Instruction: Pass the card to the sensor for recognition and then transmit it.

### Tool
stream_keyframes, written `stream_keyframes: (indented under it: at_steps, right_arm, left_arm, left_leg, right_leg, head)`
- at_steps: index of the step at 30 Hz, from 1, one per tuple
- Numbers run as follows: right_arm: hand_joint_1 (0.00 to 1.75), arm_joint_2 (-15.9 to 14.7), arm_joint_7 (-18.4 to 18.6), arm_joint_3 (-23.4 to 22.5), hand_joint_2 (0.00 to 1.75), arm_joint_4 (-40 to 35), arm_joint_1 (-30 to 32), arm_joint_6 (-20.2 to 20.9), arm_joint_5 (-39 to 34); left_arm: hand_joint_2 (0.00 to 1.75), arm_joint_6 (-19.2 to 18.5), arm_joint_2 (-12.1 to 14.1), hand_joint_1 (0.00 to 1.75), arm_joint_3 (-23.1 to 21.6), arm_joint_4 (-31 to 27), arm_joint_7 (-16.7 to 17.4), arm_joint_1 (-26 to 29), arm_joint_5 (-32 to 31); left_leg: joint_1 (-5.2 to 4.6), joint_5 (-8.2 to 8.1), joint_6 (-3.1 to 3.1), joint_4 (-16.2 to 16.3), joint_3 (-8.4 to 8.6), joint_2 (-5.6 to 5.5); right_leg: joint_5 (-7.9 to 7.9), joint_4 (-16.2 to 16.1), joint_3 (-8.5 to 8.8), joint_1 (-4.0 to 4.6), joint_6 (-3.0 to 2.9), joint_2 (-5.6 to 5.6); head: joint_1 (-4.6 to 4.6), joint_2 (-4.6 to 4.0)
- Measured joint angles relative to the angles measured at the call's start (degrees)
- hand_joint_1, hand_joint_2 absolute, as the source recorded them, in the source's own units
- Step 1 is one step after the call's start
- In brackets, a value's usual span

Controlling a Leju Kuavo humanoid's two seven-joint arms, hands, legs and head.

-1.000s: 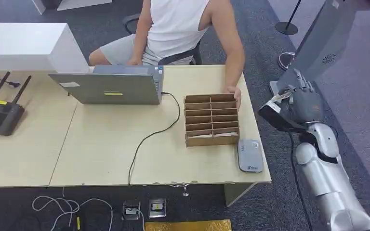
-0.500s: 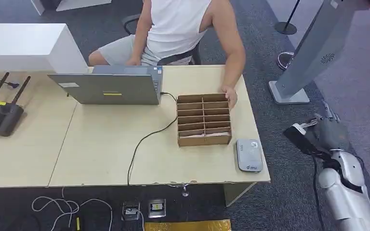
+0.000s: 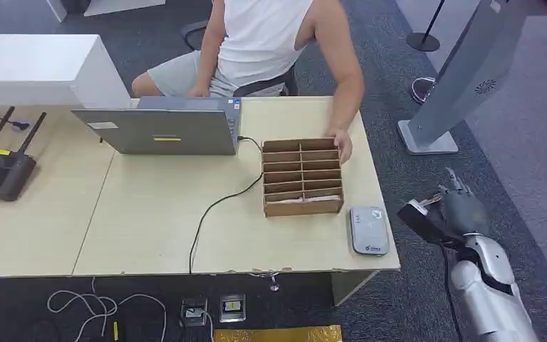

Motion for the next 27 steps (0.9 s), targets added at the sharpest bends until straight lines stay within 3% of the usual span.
stream_keyframes:
  at_steps: [10, 27]
  right_arm:
    - [1.75, 2.25, 1.22, 3.34, 1.75, -2.62, 2.48, 2.77, -0.72]
    - [1.75, 4.26, 1.14, 8.37, 1.75, -4.98, 3.47, 3.72, -2.03]
  left_arm:
    - [1.75, -0.46, 0.02, 0.00, 0.00, 0.00, 0.02, -0.28, -0.20]
    - [1.75, -0.37, 0.15, 0.00, 0.00, 0.02, 0.02, -0.38, -0.13]
  left_leg:
    - [0.00, 0.00, 0.00, 0.00, 0.00, 0.00]
    - [0.00, 0.00, 0.00, -0.01, 0.00, 0.00]
  right_leg:
    - [0.00, 0.01, 0.00, 0.00, 0.00, 0.00]
    - [0.00, 0.01, 0.00, 0.00, 0.00, 0.01]
  head:
    - [0.02, 0.00]
    - [0.02, 0.00]
